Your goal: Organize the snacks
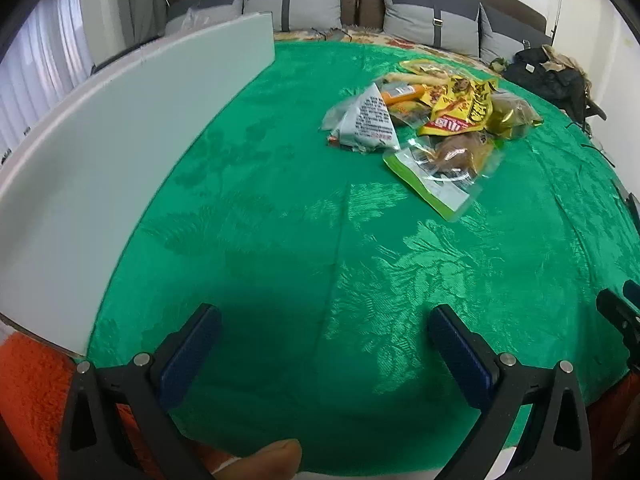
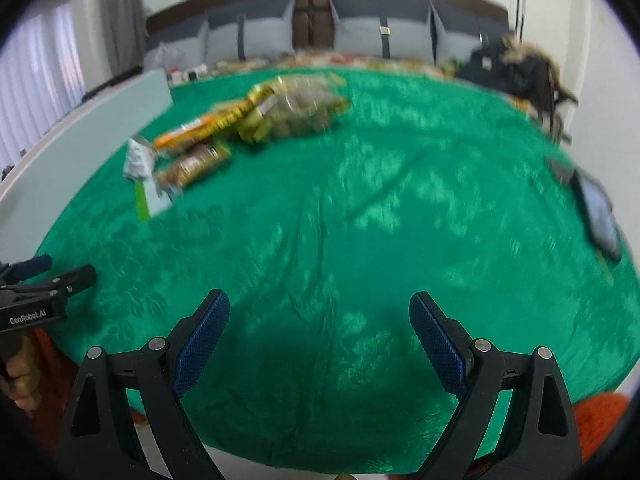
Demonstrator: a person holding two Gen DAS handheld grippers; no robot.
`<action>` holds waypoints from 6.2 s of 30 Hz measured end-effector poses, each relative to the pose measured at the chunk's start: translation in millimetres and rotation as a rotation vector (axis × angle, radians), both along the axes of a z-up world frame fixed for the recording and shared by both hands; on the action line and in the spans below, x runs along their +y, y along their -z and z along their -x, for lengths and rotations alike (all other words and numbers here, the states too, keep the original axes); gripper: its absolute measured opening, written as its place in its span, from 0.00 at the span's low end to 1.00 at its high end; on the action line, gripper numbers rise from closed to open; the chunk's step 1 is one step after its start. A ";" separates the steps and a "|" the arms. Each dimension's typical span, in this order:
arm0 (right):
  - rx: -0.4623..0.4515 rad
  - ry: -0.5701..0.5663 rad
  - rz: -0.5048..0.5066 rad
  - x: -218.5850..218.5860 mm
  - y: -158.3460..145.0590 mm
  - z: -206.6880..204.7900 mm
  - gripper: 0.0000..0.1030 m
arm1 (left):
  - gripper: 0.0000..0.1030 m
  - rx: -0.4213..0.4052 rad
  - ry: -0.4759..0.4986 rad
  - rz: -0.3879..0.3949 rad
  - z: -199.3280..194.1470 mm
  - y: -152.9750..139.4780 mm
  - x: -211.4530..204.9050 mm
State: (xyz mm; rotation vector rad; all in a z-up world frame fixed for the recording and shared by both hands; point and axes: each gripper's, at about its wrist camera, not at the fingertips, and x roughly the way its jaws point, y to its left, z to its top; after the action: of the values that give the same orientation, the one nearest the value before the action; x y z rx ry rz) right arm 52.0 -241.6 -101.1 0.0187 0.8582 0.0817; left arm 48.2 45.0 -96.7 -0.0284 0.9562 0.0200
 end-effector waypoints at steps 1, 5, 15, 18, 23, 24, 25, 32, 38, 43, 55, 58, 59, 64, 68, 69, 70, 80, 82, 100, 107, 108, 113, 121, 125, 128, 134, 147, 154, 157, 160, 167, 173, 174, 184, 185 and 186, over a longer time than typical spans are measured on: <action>0.011 0.004 -0.006 -1.3 2.2 -1.3 0.91 | 1.00 0.003 0.004 -0.002 0.2 0.7 -1.0; 0.037 -0.007 0.008 0.5 7.7 -4.0 0.92 | 1.00 -0.002 0.017 -0.007 0.9 1.4 -3.3; 0.031 -0.017 0.041 4.8 9.0 -2.4 0.92 | 1.00 0.014 0.060 -0.005 -1.4 0.3 0.2; 0.055 -0.019 0.039 4.1 8.3 -6.3 0.92 | 1.00 0.039 0.086 -0.003 -2.8 -0.5 2.9; 0.156 -0.040 -0.077 13.6 -4.5 -24.9 0.92 | 1.00 0.035 0.091 -0.004 -1.0 -0.1 4.2; 0.153 -0.060 -0.125 23.6 -12.2 -35.3 0.90 | 1.00 0.032 0.091 -0.004 -0.8 0.0 4.5; 0.156 -0.071 -0.143 31.5 -16.8 -44.5 0.90 | 1.00 0.028 0.094 -0.004 -0.7 0.1 4.7; 0.281 -0.076 -0.268 104.9 -18.5 -144.7 0.88 | 1.00 0.018 0.108 -0.003 -0.1 -0.5 6.0; 0.264 0.030 -0.181 127.8 -6.3 -171.0 0.83 | 1.00 0.024 0.109 -0.002 -0.8 -1.3 9.7; 0.235 -0.095 -0.100 103.5 -8.2 -146.1 0.48 | 1.00 0.022 0.096 -0.003 -2.8 -1.0 9.2; 0.101 -0.161 0.020 25.1 0.4 -86.5 0.61 | 1.00 -0.017 0.081 -0.007 -4.2 1.2 7.4; 0.048 -0.181 0.054 30.5 5.1 -87.3 0.74 | 1.00 -0.027 0.085 -0.007 -3.3 1.6 7.5; 0.031 -0.181 0.054 29.3 6.4 -85.1 0.76 | 1.00 -0.031 0.086 -0.008 -3.0 1.7 7.5; 0.026 -0.181 0.038 29.5 5.9 -87.3 0.79 | 1.00 -0.037 0.074 -0.007 -2.9 1.7 6.5; 0.022 -0.170 0.045 30.3 5.9 -87.9 0.79 | 1.00 -0.038 0.056 -0.005 -4.5 1.7 5.8; 0.021 -0.167 0.045 30.7 6.0 -86.9 0.79 | 1.00 -0.035 0.054 -0.005 -4.6 1.9 5.3; 0.020 -0.166 0.045 30.7 5.8 -86.7 0.79 | 1.00 -0.027 0.054 -0.004 -5.9 1.6 5.3; 0.019 -0.166 0.043 30.3 6.2 -85.9 0.79 | 1.00 0.030 0.076 0.187 -52.0 -26.4 17.1; 0.018 -0.166 0.043 30.4 6.3 -86.0 0.79 | 1.00 0.012 0.106 0.168 -68.7 -32.5 12.9; 0.017 -0.167 0.041 29.7 7.3 -86.3 0.79 | 0.39 0.021 0.195 0.089 -102.8 -24.2 -1.3; 0.035 -0.195 0.048 32.9 6.7 -88.8 0.83 | 0.39 -0.016 0.241 0.159 -54.0 -51.0 2.9; 0.067 -0.209 0.055 33.6 5.2 -92.4 0.83 | 0.39 -0.022 0.242 0.166 -49.9 -54.1 3.3; 0.226 -0.164 0.060 33.9 -9.2 -110.3 0.57 | 0.39 -0.058 0.253 0.201 -32.2 -77.3 11.8; 0.304 -0.118 -0.133 23.1 -38.2 -115.2 0.53 | 0.39 -0.132 0.233 0.293 -16.0 -125.4 52.5; 0.290 -0.113 -0.282 26.7 -60.1 -115.5 0.53 | 0.39 -0.165 0.194 0.357 -12.6 -148.3 85.5; 0.281 -0.163 -0.353 53.5 -84.4 -114.9 0.53 | 0.39 -0.192 0.134 0.378 -13.3 -164.7 123.2; 0.222 -0.409 -0.465 176.3 -148.6 -114.6 0.54 | 0.39 -0.211 -0.048 0.292 -19.7 -172.0 214.5; 0.171 -0.613 -0.441 385.4 -174.2 -119.5 0.69 | 0.78 -0.124 -0.301 0.120 -18.2 -126.0 309.3; 0.089 -0.499 -0.374 298.4 -154.4 -129.2 0.70 | 0.81 -0.157 -0.223 0.174 -14.9 -134.3 272.7; 0.042 -0.416 -0.244 243.2 -126.2 -127.9 0.70 | 0.81 -0.175 -0.106 0.201 -18.4 -147.0 223.1; 0.040 -0.300 -0.086 167.2 -81.1 -119.7 0.69 | 0.86 -0.184 0.022 0.215 -21.0 -154.1 167.6; 0.047 -0.048 0.075 13.1 -24.2 -100.8 0.69 | 0.96 -0.079 0.243 0.166 -48.1 -108.5 28.7; 0.019 0.009 0.052 -38.5 -13.9 -99.9 0.69 | 0.96 0.028 0.256 0.052 -82.2 -40.0 -26.6; 0.019 0.010 0.045 -41.9 -11.7 -101.4 0.69 | 0.96 0.036 0.248 0.043 -85.9 -31.3 -28.1; 0.019 0.014 0.019 -49.9 3.6 -105.7 0.69 | 0.97 0.050 0.136 0.001 -125.5 0.4 -15.6; 0.016 0.014 0.020 -49.7 3.6 -104.8 0.69 | 1.00 0.039 0.130 -0.005 -126.4 2.1 -15.1; 0.017 0.012 0.022 -49.0 3.8 -103.9 0.70 | 1.00 0.027 0.129 -0.004 -126.0 3.8 -13.7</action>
State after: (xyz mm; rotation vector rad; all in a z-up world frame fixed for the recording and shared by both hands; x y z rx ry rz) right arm 155.8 -290.6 -104.8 0.0040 0.8756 0.0605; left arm 174.3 31.3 -100.5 0.0373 0.9837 -0.0970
